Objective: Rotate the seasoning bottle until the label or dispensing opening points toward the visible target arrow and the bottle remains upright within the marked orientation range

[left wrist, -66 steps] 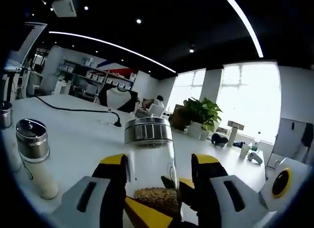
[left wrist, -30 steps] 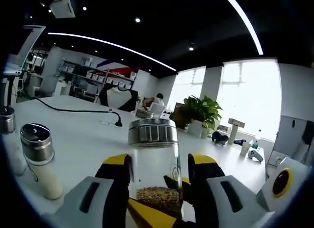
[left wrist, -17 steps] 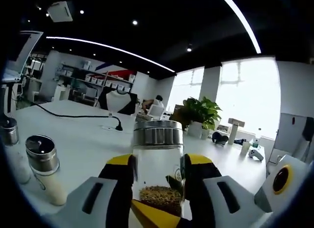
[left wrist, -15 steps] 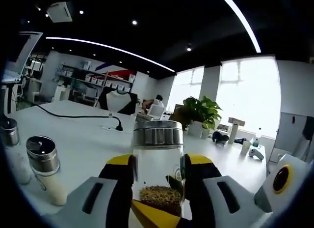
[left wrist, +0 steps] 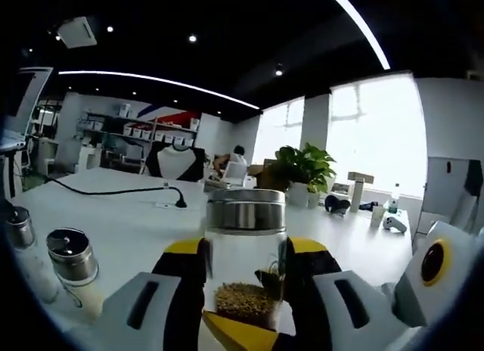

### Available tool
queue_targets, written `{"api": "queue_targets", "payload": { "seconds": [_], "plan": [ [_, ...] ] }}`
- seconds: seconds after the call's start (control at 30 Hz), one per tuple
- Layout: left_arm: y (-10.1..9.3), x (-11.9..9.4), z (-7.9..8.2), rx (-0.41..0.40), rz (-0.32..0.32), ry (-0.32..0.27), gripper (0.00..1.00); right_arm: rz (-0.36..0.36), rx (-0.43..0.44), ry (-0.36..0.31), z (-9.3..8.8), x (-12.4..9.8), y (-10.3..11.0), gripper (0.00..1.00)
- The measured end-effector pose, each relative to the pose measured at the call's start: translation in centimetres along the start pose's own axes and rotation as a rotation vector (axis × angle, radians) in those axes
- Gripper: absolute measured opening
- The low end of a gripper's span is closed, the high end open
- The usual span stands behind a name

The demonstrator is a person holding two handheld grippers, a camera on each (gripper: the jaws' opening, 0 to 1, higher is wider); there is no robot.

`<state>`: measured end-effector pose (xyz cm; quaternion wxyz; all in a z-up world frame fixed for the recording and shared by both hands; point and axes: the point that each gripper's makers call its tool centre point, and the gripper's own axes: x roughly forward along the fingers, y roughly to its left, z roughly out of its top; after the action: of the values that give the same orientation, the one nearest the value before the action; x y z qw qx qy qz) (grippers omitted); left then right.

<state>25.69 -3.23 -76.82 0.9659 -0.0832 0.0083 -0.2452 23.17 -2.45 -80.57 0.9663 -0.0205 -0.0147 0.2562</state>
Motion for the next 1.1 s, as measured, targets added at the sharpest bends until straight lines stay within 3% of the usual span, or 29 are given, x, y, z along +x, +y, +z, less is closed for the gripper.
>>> {"api": "queue_targets", "payload": {
  "seconds": [0.37, 0.5, 1.1],
  "plan": [
    [-0.7, -0.6, 0.4, 0.020, -0.012, -0.005, 0.43, 0.011, -0.015, 0.004, 0.3, -0.4, 0.2, 0.38],
    [-0.9, -0.7, 0.6, -0.012, -0.050, 0.003, 0.43, 0.022, -0.008, -0.001, 0.6, -0.7, 0.1, 0.37],
    [-1.6, -0.9, 0.8, 0.021, -0.102, -0.003, 0.43, 0.047, -0.031, 0.006, 0.9, -0.9, 0.1, 0.37]
  ]
}}
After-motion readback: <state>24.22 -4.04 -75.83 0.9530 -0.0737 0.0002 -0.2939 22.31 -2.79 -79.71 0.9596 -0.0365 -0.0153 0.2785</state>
